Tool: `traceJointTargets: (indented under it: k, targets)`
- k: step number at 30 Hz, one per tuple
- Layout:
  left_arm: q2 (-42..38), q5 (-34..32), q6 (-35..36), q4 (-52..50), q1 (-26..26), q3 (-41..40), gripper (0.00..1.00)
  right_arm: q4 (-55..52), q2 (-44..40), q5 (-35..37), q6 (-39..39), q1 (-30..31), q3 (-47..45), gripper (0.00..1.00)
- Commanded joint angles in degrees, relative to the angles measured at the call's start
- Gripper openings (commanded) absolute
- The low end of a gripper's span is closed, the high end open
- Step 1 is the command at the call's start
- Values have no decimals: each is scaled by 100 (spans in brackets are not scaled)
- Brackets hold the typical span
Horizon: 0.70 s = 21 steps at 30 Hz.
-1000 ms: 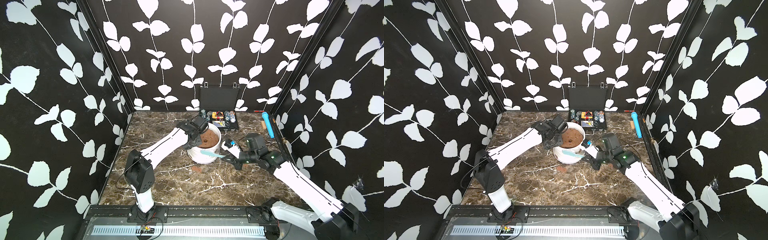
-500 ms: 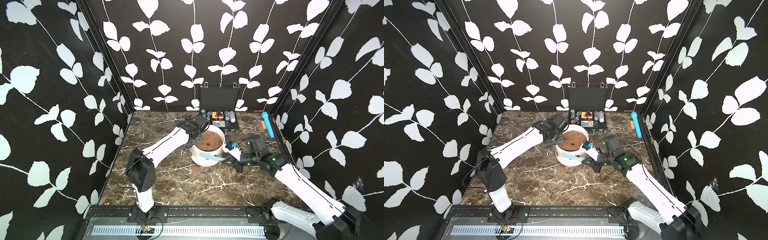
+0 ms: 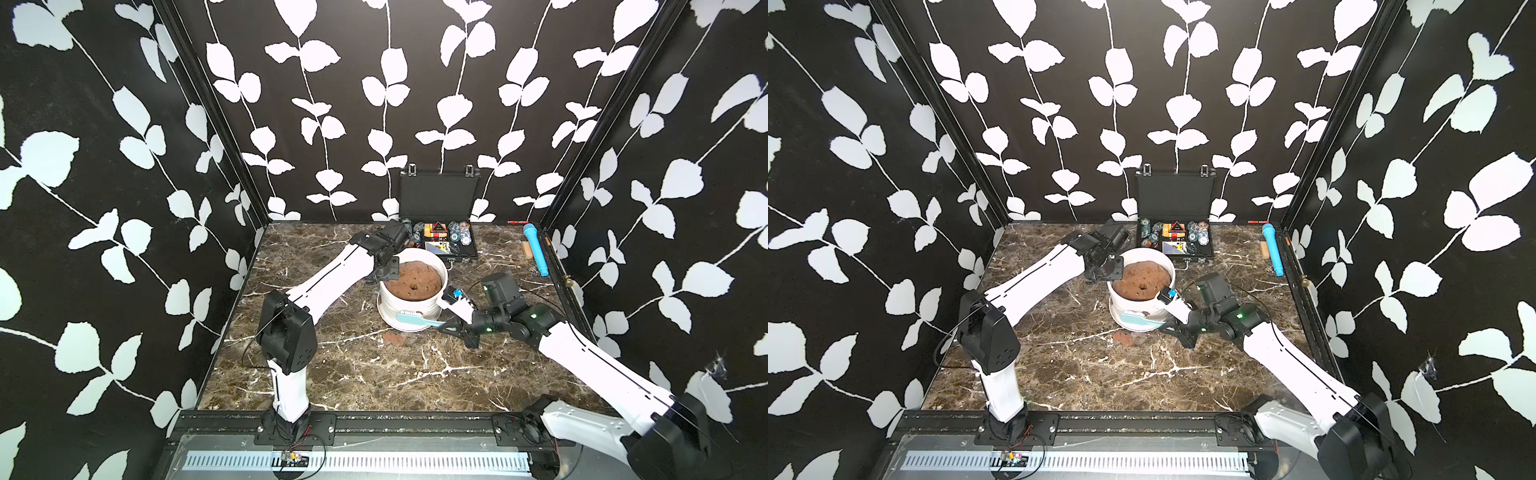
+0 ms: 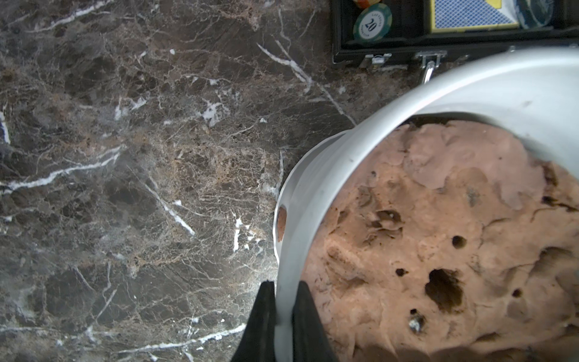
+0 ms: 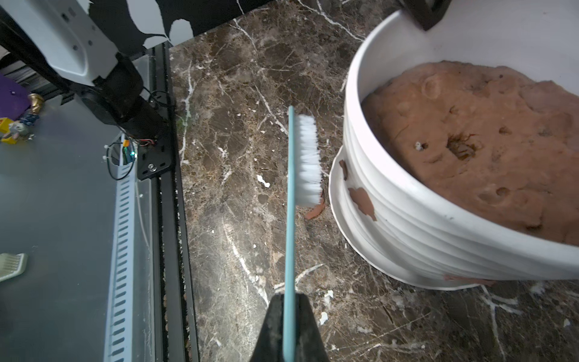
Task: Scrub the dried mud off the ceramic pot
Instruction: Rotate the pot on the tray.
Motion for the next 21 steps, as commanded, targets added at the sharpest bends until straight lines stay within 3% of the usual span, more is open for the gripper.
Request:
traceJointTargets:
  k: [1,12,21]
  targets:
    - [89,-37,239,11,96,45,9,568,127,510,123,217,-17,0]
    - [26,98,164,161,97,-137,10,1156,388,2628,427,914,-299,0]
    - [26,79,327,182,97,-83,10,730,639,2672,540,1102,-407,0]
